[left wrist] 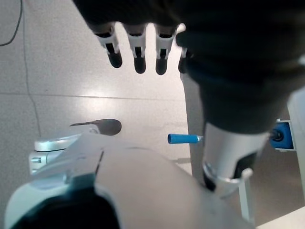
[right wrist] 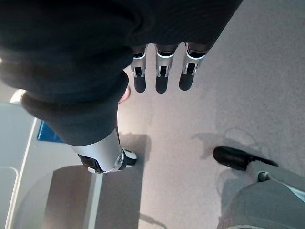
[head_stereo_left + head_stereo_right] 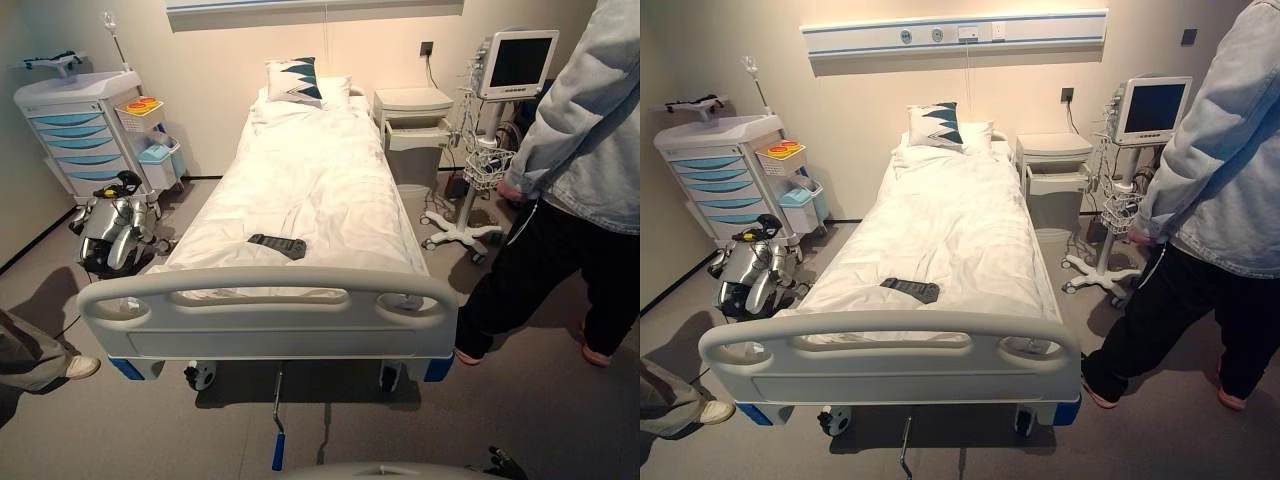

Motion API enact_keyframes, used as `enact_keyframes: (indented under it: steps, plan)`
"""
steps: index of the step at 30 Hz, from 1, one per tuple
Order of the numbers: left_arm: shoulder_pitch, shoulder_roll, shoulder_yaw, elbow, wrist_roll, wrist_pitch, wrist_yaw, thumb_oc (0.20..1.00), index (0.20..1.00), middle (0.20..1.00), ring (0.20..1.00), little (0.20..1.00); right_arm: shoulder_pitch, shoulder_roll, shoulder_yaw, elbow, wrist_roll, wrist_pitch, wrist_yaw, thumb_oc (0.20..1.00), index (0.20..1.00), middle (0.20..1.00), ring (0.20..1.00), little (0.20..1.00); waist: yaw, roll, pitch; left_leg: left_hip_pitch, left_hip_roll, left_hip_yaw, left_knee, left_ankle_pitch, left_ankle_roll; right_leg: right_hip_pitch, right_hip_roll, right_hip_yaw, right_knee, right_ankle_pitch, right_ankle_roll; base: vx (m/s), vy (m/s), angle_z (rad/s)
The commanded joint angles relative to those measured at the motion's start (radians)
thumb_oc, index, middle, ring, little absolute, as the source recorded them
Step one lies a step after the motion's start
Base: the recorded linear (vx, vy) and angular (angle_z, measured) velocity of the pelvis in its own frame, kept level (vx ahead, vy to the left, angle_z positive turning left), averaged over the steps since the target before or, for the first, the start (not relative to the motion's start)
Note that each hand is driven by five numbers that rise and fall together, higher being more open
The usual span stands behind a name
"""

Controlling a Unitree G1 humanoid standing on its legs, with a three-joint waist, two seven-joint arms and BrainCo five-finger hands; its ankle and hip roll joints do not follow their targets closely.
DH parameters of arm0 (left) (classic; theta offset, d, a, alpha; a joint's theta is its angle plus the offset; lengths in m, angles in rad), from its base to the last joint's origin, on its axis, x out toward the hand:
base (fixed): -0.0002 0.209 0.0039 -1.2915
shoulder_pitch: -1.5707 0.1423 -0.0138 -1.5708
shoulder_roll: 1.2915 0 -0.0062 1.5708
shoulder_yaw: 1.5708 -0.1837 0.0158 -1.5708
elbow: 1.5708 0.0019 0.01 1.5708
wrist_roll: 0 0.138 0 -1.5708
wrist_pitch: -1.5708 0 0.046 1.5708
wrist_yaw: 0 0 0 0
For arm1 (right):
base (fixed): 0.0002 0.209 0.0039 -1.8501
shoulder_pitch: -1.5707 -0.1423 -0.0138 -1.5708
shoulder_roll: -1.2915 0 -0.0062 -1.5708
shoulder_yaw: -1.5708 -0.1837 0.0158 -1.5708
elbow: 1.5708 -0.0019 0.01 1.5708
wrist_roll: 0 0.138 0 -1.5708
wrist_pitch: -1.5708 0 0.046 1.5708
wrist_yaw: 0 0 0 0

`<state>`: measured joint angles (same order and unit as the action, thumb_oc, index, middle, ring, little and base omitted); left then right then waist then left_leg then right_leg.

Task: Raise the hospital bed

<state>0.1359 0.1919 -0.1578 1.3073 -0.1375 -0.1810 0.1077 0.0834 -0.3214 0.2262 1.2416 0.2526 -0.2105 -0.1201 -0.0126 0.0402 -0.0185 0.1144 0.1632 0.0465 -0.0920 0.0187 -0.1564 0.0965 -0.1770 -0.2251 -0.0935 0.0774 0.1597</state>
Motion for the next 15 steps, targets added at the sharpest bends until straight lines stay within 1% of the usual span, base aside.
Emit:
enact_keyframes:
  steps: [1, 3, 9, 15]
  plan:
    - [-0.093, 0.022, -0.019, 0.047, 0.041, -0.003, 0.021, 1.0, 1.0, 1.0, 1.0, 1.0, -0.087, 0.029, -0.015, 0.042, -0.02, 0.003, -0.013, 1.0, 1.0, 1.0, 1.0, 1.0, -0.003, -0.062, 0.047, -0.012, -0.02, -0.003, 0.005, 0.0, 0.058, -0.014, -0.041, 0.001, 0.067, -0.021, 0.019, 0.0, 0.0, 0.0]
    - [-0.096, 0.021, -0.023, 0.047, 0.049, -0.002, 0.021, 1.0, 1.0, 1.0, 1.0, 1.0, -0.085, 0.029, -0.006, 0.044, -0.032, 0.004, -0.012, 1.0, 1.0, 1.0, 1.0, 1.0, -0.004, -0.061, 0.049, -0.012, -0.02, -0.002, 0.005, 0.0, 0.059, -0.015, -0.041, 0.003, 0.066, -0.02, 0.019, 0.0, 0.0, 0.0]
    - [-0.093, 0.02, -0.011, 0.042, 0.008, -0.001, 0.009, 1.0, 1.0, 1.0, 1.0, 1.0, -0.081, 0.027, -0.004, 0.037, -0.035, 0.008, -0.008, 1.0, 1.0, 1.0, 1.0, 1.0, -0.004, -0.062, 0.052, -0.014, -0.02, 0.0, 0.005, 0.0, 0.059, -0.02, -0.042, 0.007, 0.065, -0.017, 0.021, 0.0, 0.0, 0.0]
    - [-0.098, 0.017, -0.017, 0.059, 0.029, 0.01, 0.009, 1.0, 1.0, 1.0, 1.0, 1.0, -0.089, 0.027, 0.009, 0.052, -0.064, 0.019, -0.01, 1.0, 1.0, 1.0, 1.0, 1.0, -0.005, -0.062, 0.053, -0.016, -0.023, 0.004, 0.005, -0.001, 0.06, -0.021, -0.041, 0.01, 0.051, -0.009, 0.021, 0.0, 0.0, 0.0]
